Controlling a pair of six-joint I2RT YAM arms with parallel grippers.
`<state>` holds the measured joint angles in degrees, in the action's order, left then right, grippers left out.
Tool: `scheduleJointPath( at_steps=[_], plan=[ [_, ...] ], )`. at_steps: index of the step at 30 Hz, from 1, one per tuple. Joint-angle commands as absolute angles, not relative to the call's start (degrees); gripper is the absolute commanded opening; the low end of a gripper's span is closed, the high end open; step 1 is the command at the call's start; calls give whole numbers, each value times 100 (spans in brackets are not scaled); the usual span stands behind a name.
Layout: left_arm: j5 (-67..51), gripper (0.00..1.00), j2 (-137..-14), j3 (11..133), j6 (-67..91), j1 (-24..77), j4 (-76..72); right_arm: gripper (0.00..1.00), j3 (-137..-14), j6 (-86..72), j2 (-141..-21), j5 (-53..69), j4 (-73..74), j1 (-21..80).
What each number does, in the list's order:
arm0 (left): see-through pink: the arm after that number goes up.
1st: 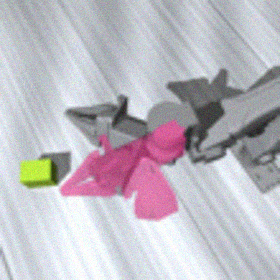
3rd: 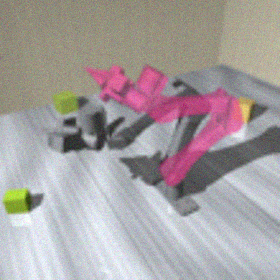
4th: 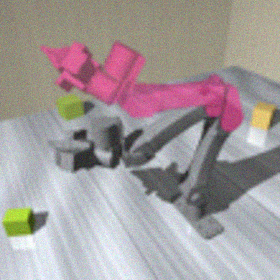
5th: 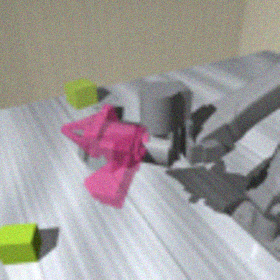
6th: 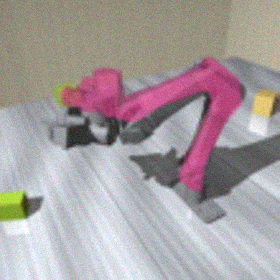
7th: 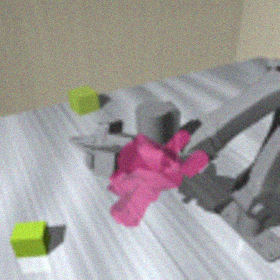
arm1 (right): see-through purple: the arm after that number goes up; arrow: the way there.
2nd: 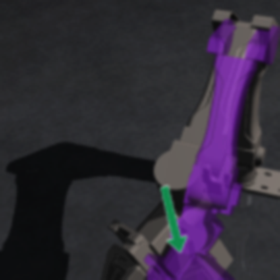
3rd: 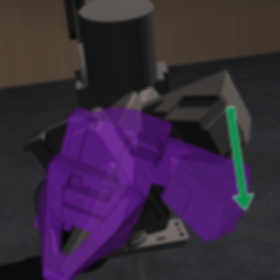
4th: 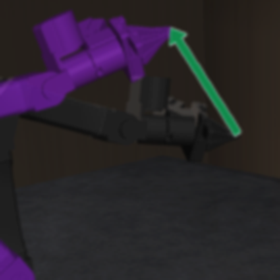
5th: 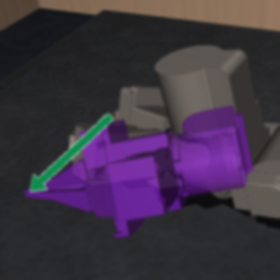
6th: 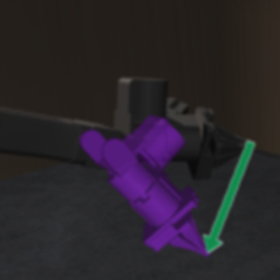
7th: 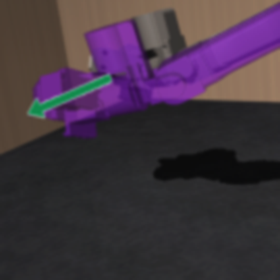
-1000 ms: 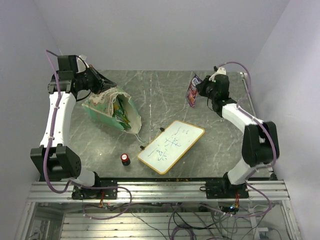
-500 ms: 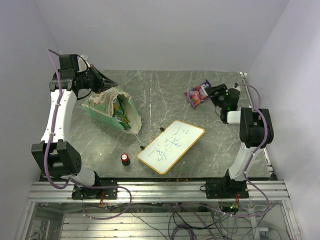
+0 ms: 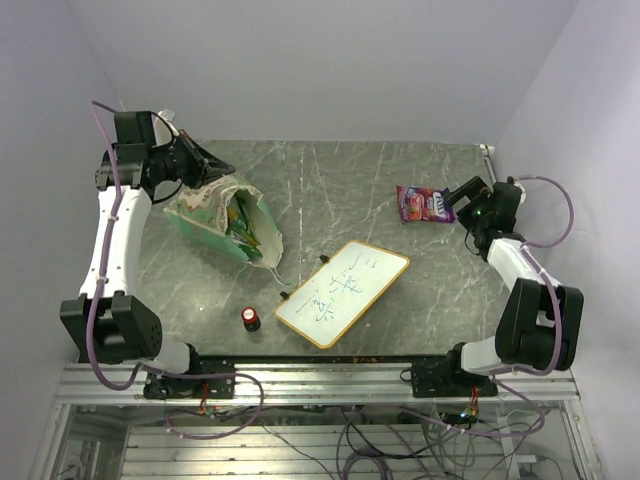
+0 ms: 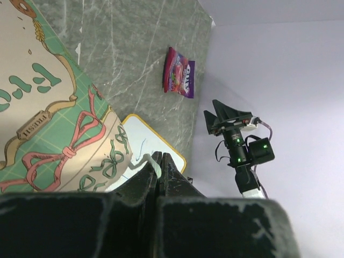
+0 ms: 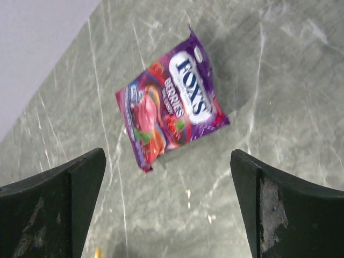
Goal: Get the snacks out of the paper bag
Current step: Place the snack at the center of the board.
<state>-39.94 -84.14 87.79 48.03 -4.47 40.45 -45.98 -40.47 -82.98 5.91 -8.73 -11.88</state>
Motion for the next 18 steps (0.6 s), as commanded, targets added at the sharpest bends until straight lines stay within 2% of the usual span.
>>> scheduleJointPath(
  at_steps=[1, 8, 11, 18],
  plan=[
    [-4090, 7, -8073, 8653, 4794, -469, 3936, 100, -4944, -3255, -7830, 343, 582, -706],
    [-3952, 7, -8013, 8665, 4660, -478, 4126, 100, -5357, -2830, -7180, 620, 615, 861],
    [-3864, 7, -8004, 8675, 4571, -481, 4198, 100, -5354, -2599, -7054, 1198, 320, 1421],
    [-3671, 7, -7855, 8585, 4451, -479, 4292, 97, -5291, -1496, -7111, 1601, -626, 3235]
  ],
)
